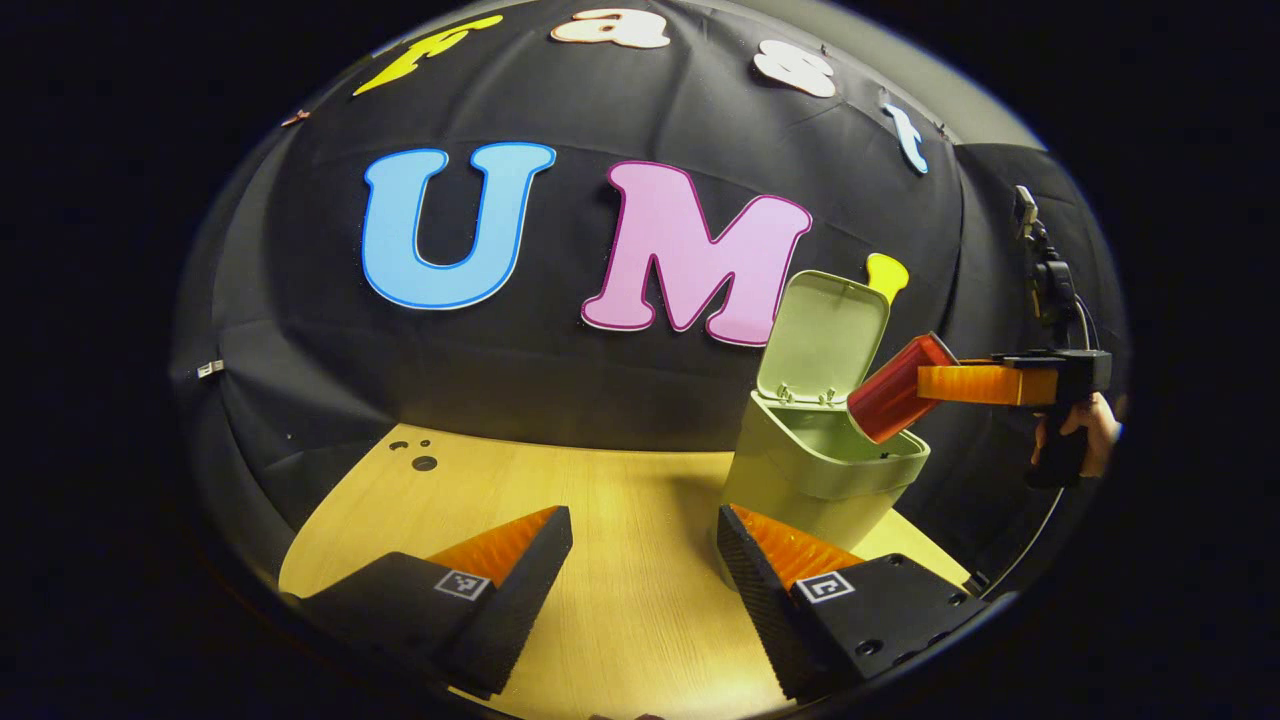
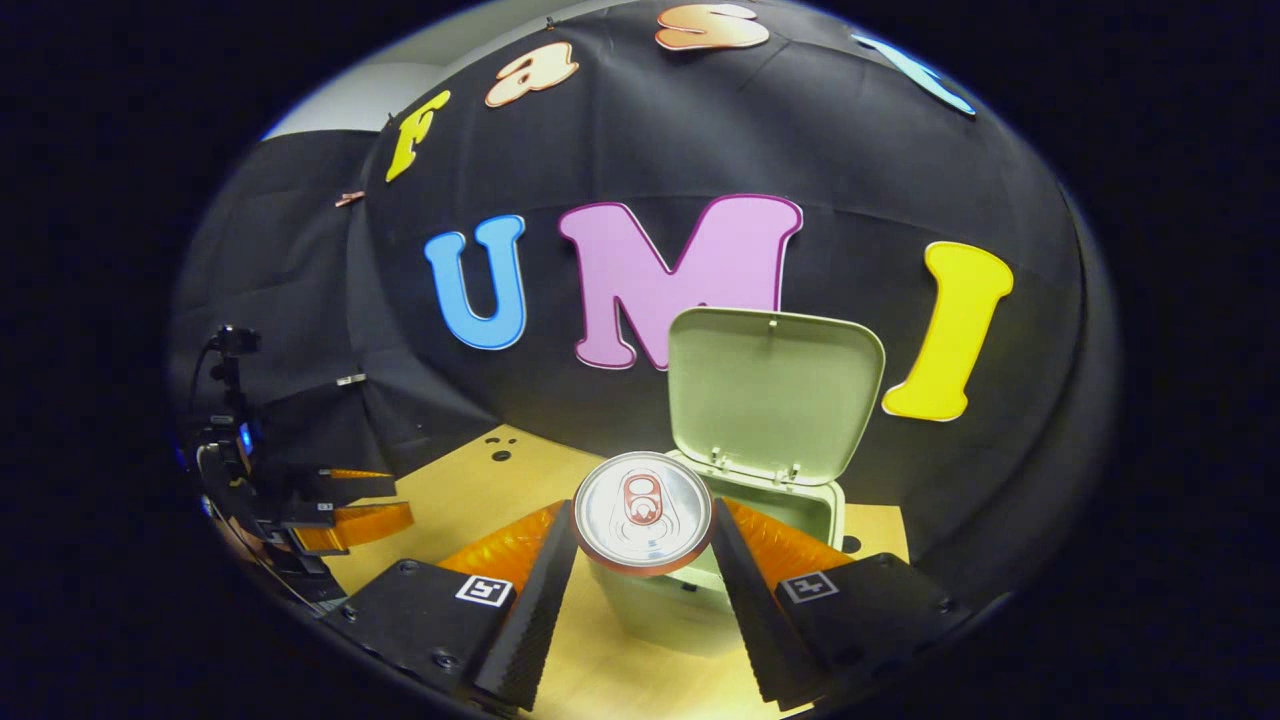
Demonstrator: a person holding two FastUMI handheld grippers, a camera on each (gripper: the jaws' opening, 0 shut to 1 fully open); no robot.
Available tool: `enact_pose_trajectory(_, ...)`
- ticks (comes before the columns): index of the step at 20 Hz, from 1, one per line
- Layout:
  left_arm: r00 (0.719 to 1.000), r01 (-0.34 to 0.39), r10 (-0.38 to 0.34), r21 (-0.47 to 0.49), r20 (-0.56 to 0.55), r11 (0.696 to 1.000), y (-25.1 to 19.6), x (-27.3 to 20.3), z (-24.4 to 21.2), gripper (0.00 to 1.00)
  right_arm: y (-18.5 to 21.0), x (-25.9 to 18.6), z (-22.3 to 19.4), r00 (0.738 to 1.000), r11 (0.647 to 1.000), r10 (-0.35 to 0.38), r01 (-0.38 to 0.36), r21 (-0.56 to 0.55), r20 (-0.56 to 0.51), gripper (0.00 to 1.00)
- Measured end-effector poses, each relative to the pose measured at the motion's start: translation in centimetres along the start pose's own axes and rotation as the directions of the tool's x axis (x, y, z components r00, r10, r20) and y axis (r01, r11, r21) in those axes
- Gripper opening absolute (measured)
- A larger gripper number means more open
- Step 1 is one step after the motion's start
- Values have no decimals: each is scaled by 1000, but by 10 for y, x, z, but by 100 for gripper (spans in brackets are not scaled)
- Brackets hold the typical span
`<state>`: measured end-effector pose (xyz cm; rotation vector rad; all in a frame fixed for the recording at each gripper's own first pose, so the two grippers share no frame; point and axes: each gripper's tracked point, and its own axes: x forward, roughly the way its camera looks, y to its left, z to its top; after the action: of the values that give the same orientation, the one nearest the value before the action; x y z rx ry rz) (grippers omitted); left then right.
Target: Press the lid of the desktop garbage bin to open it, pick up the crumpled paper on the desktop and throw it into the bin, then pick up the pop can on the desktop and drop it into the bin, and finally close the garbage bin lid.
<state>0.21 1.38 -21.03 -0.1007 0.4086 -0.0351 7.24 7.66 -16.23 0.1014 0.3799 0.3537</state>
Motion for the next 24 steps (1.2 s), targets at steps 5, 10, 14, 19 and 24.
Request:
enact_pose_trajectory(5,1000,-4,4,9,-13,1000,3,5,0,95,-39,18,-18,992,995,-100,99,-7,-79,81)
enact_pose_trajectory(10,1000,-4,5,25,-23,1000,2,9,1,95,-65,33,-45,973,987,-153,157,14,-174,83)
enact_pose_trajectory(14,999,-7,7,13,-31,1000,2,11,-2,95,-70,39,-67,953,985,-150,167,41,-263,83)
enact_pose_trajectory(19,999,-19,19,3,-33,1000,4,13,-4,95,-76,42,-83,936,984,-162,177,20,-311,84)
enact_pose_trajectory(24,999,-24,24,-4,-31,1000,5,14,-3,95,-77,44,-86,937,984,-158,175,27,-312,84)
